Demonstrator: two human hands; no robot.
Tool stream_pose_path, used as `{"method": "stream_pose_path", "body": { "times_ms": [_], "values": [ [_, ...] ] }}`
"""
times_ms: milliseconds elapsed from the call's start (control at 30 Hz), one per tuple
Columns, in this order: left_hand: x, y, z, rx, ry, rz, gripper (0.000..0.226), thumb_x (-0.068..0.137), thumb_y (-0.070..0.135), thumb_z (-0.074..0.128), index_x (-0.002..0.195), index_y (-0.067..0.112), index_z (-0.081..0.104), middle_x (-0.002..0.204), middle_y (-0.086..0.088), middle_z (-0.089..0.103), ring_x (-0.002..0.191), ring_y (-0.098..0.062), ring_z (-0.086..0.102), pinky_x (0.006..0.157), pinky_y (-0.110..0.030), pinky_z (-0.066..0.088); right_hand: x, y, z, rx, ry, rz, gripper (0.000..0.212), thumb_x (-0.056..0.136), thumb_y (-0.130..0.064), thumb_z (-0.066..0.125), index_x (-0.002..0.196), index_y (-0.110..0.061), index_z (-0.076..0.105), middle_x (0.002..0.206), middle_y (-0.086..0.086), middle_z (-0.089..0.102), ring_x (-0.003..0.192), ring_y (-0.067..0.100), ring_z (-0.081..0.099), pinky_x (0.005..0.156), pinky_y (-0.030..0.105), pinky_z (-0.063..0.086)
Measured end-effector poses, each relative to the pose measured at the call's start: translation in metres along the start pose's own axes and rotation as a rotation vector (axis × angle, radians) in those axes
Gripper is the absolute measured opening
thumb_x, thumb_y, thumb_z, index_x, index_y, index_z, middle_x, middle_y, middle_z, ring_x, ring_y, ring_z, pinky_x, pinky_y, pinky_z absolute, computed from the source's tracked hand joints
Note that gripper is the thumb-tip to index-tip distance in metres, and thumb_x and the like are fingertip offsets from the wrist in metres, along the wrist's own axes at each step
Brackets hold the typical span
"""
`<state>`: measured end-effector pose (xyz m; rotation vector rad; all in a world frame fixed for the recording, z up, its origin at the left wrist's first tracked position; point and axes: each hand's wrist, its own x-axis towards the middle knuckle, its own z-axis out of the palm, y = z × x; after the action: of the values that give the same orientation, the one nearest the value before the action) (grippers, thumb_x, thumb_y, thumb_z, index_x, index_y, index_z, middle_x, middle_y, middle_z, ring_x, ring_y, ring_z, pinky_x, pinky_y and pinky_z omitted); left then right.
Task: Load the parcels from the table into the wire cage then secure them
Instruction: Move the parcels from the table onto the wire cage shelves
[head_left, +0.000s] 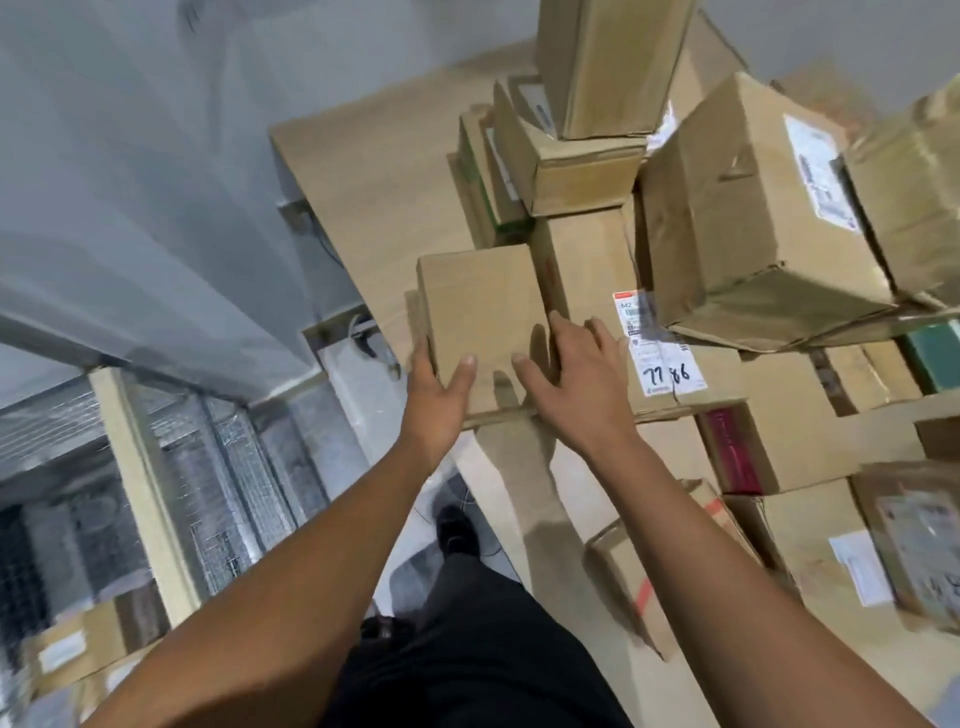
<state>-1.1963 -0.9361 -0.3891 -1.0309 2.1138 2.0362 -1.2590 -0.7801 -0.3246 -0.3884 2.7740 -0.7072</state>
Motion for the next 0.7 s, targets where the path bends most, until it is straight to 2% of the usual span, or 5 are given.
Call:
{"method": "stream_pose_path", "body": {
  "times_ms": [167, 367, 467, 600, 700],
  "values": [
    [0.004, -0.004, -0.016, -0.08, -0.096, -0.055, 0.076, 0.101, 0.047, 0.061, 0.162, 0.04, 0.017, 0.156, 0.019, 0.041, 0.138, -0.002, 0.046, 0.112, -0.023, 0.038, 0.015, -0.005, 0.009, -0.112, 0.016, -0.054, 0.069, 0.097, -0.062, 0.044, 0.149, -0.016, 0.043, 0.148, 0.001, 0.056, 0.156, 0.027, 0.015, 0.124, 0.05, -0.013],
    [-0.003, -0.005, -0.039, -0.281, -0.12, -0.055, 0.067, 0.103, 0.039, 0.061, 0.159, 0.043, 0.023, 0.158, 0.011, 0.045, 0.141, -0.011, 0.049, 0.12, -0.047, 0.04, 0.02, -0.029, 0.019, -0.081, 0.005, -0.115, 0.079, 0.095, -0.065, 0.048, 0.153, -0.012, 0.042, 0.15, 0.006, 0.054, 0.153, 0.029, 0.022, 0.126, 0.053, -0.009],
    [-0.019, -0.01, -0.055, -0.414, -0.003, -0.009, 0.061, 0.103, 0.039, 0.061, 0.155, 0.045, 0.03, 0.149, 0.012, 0.056, 0.133, -0.011, 0.058, 0.114, -0.045, 0.047, 0.017, -0.056, 0.024, 0.005, 0.027, -0.219, 0.083, 0.09, -0.064, 0.051, 0.157, -0.017, 0.039, 0.156, 0.002, 0.045, 0.146, 0.028, 0.029, 0.125, 0.058, 0.011],
    [-0.046, -0.023, -0.098, -0.605, 0.216, 0.03, 0.057, 0.101, 0.043, 0.064, 0.149, 0.052, 0.034, 0.135, 0.024, 0.064, 0.126, -0.008, 0.064, 0.099, -0.033, 0.057, 0.007, -0.111, 0.046, 0.208, -0.121, -0.356, 0.08, 0.092, -0.051, 0.061, 0.16, -0.019, 0.033, 0.157, 0.002, 0.036, 0.14, 0.028, 0.032, 0.113, 0.03, 0.024],
    [-0.063, -0.037, -0.151, -0.686, 0.371, 0.049, 0.064, 0.094, 0.046, 0.071, 0.148, 0.052, 0.037, 0.138, 0.022, 0.063, 0.127, -0.008, 0.063, 0.1, -0.03, 0.056, -0.008, -0.162, 0.074, 0.233, -0.213, -0.454, 0.085, 0.091, -0.048, 0.058, 0.163, -0.022, 0.022, 0.155, 0.003, 0.031, 0.14, 0.02, 0.028, 0.108, 0.025, 0.025]
  ]
}}
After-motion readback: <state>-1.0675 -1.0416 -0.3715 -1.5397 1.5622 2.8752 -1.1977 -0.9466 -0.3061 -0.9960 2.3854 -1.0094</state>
